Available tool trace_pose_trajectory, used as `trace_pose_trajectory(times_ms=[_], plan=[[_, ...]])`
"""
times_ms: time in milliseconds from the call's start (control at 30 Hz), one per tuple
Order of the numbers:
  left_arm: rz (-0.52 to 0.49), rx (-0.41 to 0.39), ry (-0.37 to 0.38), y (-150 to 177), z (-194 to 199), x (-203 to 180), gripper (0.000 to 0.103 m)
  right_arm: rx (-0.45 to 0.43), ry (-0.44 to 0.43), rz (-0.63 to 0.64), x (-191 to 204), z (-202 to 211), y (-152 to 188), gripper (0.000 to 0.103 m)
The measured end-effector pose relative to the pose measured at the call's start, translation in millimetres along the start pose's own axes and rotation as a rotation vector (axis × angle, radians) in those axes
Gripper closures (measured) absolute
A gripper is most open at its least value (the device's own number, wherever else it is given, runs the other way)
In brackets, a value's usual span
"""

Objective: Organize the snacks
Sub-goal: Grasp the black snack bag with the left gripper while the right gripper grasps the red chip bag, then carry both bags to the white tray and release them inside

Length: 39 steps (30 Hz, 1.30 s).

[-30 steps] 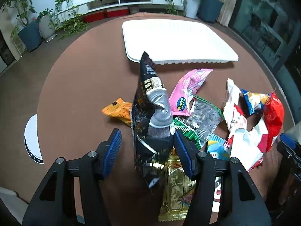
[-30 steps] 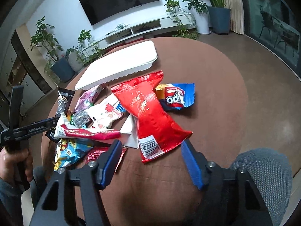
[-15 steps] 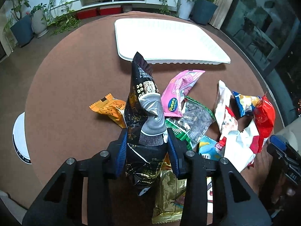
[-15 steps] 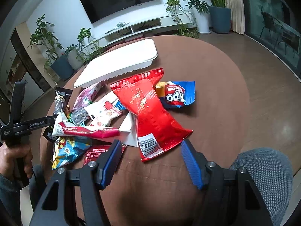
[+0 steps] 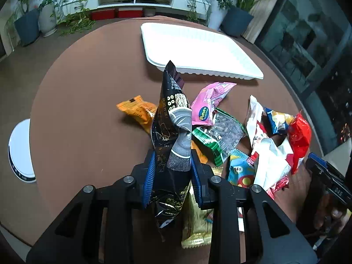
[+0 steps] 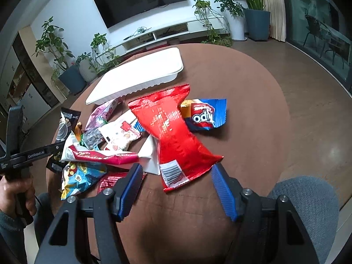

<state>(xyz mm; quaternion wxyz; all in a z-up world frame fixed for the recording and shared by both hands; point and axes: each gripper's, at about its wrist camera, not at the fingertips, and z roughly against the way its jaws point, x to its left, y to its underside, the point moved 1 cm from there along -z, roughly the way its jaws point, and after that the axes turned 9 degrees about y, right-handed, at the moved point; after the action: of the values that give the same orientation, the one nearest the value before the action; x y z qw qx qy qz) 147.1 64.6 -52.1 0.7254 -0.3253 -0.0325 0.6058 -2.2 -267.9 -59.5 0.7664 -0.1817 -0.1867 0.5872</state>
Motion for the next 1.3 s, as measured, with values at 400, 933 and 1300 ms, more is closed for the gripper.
trace_pose_trajectory(times_ms=[400, 933, 1300], plan=[[0.109, -0.088, 0.104, 37, 38, 11, 0.075, 0.052, -0.043, 0.063, 0, -22, -26, 0.034], [0.139, -0.097, 0.159, 56, 53, 16, 0.075, 0.069, -0.06, 0.164, 19, -46, -30, 0.051], [0.143, -0.104, 0.175, 56, 56, 16, 0.075, 0.077, -0.113, 0.108, 9, -42, -28, 0.073]])
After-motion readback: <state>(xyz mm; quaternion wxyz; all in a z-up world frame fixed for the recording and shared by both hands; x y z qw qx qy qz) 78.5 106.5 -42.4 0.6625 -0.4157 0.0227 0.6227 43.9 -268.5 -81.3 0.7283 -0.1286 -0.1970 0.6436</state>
